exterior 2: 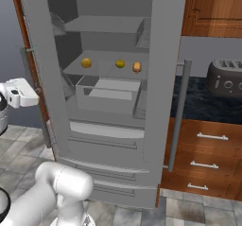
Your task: Open the fridge, remove the orange, squash, and chicken drumstick, and place them on any counter.
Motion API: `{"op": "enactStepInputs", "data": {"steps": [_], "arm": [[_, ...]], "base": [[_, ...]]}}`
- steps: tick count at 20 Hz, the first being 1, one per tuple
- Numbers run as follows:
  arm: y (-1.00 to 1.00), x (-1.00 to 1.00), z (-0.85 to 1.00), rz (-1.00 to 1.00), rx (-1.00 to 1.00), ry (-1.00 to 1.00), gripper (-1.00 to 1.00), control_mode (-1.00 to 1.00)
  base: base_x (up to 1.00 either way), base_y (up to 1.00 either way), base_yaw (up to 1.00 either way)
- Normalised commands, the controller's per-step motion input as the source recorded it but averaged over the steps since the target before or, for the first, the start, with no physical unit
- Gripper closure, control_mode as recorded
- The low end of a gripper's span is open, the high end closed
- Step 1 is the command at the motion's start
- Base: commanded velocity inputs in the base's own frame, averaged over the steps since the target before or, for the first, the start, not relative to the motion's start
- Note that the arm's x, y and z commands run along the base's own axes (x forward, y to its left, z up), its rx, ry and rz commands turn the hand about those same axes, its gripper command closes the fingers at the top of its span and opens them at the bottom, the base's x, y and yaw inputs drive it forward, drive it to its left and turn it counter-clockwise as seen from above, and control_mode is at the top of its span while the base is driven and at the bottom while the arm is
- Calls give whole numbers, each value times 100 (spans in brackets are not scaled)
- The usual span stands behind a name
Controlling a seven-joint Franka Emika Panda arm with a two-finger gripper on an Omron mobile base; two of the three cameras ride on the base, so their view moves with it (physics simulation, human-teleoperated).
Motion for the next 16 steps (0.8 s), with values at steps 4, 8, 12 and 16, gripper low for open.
{"op": "enactStepInputs", "data": {"steps": [4,8,12,16], "arm": [[64,-96,44,-26,0,-10,100,-100],[67,-53,23,-27,-5,-6,100,-100],[50,3,-1,-18,-5,0,-100,-100],[33,-1,0,-10,-1,0,-100,-100]], "base": [[0,0,0],[0,0,0],[0,0,0],[0,0,0]]}}
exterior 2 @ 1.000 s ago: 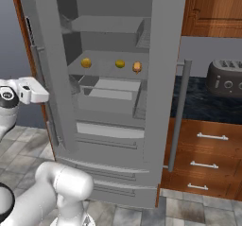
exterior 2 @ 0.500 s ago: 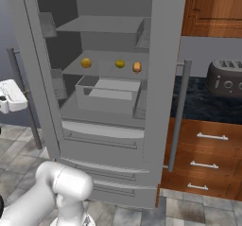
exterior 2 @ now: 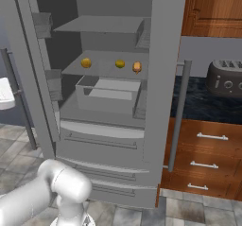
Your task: Open the fridge, remove the orange, squash, and chicken drumstick, and place them on any counter.
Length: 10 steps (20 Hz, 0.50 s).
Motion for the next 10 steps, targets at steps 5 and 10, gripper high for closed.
{"op": "enactStepInputs", "data": {"steps": [5,10], "arm": [[3,-3,0,0,1,0,-100,-100],[0,-1,2,-2,5,0,-100,-100]], "base": [[0,0,0],[0,0,0]]}}
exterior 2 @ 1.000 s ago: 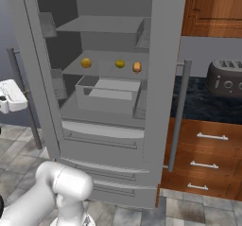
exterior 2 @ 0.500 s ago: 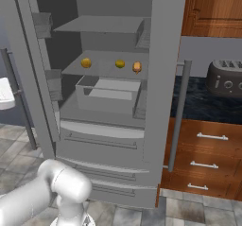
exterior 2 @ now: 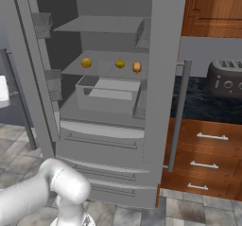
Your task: Open the fridge, remove the orange, squash, and chicken drumstick, and place them on any counter.
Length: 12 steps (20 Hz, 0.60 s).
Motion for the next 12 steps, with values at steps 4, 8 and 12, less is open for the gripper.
{"op": "enactStepInputs", "data": {"steps": [4,8,12], "arm": [[-1,-47,16,-6,3,0,-100,-100],[-1,-63,28,-4,3,0,-100,-100],[-12,-95,38,0,2,0,-100,-100]], "base": [[0,0,0],[0,0,0],[0,0,0]]}}
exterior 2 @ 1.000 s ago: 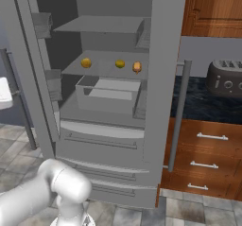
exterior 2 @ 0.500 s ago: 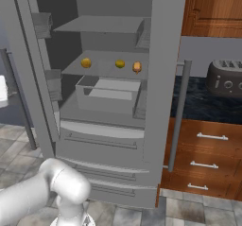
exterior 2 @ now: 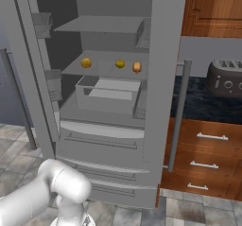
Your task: Open the fridge, remove the orange, squash, and chicken drumstick, and place them on any counter.
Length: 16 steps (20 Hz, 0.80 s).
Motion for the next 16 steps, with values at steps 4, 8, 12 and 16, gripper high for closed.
{"op": "enactStepInputs", "data": {"steps": [4,8,12,16], "arm": [[-72,-68,5,2,19,-1,-100,-100],[-100,-3,0,10,46,0,-100,-100],[-98,-51,15,18,40,-10,-100,-100],[-76,-80,41,31,23,-27,-100,-100]], "base": [[0,0,0],[0,0,0],[0,0,0],[0,0,0]]}}
